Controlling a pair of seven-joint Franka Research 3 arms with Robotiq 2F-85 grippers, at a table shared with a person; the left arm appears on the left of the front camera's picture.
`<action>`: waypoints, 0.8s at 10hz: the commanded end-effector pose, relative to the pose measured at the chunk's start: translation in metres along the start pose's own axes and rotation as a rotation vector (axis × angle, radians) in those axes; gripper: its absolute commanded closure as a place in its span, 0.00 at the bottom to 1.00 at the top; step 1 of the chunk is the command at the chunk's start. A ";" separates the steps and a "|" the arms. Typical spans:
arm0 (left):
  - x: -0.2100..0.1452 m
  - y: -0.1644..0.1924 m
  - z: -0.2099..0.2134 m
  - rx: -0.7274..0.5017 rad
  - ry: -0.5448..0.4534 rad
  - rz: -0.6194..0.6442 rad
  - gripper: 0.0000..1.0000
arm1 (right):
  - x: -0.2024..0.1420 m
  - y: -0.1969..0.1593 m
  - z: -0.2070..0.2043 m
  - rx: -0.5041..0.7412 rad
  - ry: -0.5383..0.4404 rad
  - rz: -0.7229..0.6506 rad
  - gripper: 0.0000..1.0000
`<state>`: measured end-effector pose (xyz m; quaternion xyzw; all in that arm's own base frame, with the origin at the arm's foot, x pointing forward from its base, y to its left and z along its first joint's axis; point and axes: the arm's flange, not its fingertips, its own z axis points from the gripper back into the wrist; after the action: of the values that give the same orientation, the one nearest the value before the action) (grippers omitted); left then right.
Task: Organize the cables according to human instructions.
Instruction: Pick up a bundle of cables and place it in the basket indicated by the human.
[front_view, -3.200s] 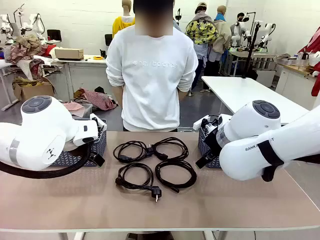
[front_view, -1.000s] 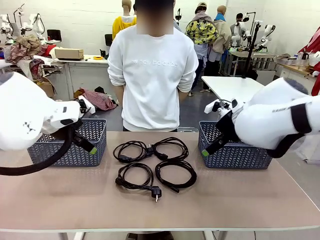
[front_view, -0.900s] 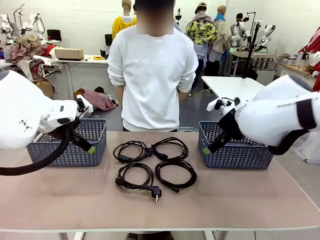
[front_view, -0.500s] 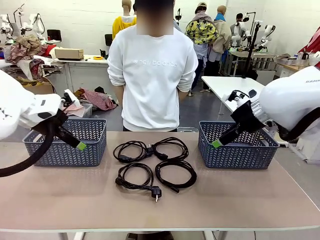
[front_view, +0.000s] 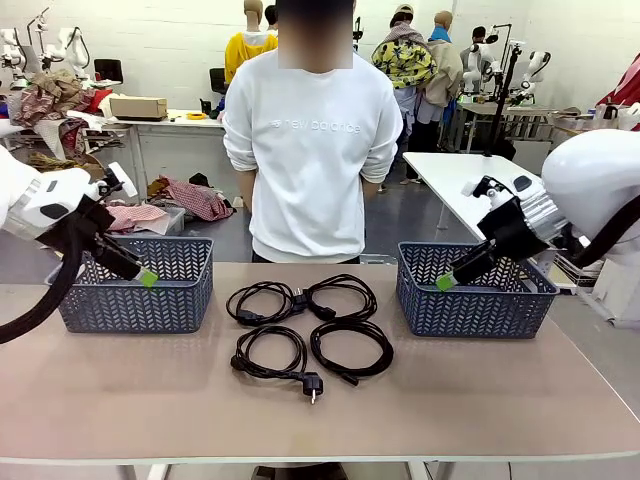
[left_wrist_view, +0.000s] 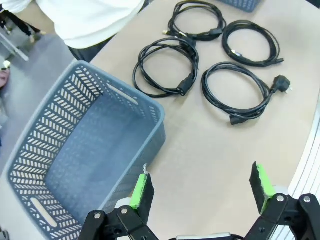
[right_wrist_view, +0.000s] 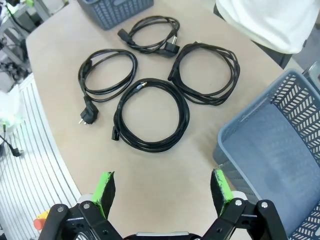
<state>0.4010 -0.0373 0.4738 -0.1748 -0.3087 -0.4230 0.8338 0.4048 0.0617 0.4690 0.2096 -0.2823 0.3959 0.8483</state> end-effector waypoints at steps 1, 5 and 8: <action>0.002 0.012 -0.003 -0.009 0.009 -0.013 0.00 | 0.002 -0.007 0.000 0.026 -0.027 0.019 0.00; 0.003 0.010 -0.002 0.007 0.021 0.003 0.00 | -0.001 -0.002 0.003 0.010 -0.013 -0.008 0.00; 0.003 0.010 -0.002 0.007 0.021 0.003 0.00 | -0.001 -0.002 0.003 0.010 -0.013 -0.008 0.00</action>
<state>0.4112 -0.0369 0.4764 -0.1593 -0.2961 -0.4153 0.8452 0.4024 0.0573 0.4711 0.2075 -0.2792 0.3921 0.8516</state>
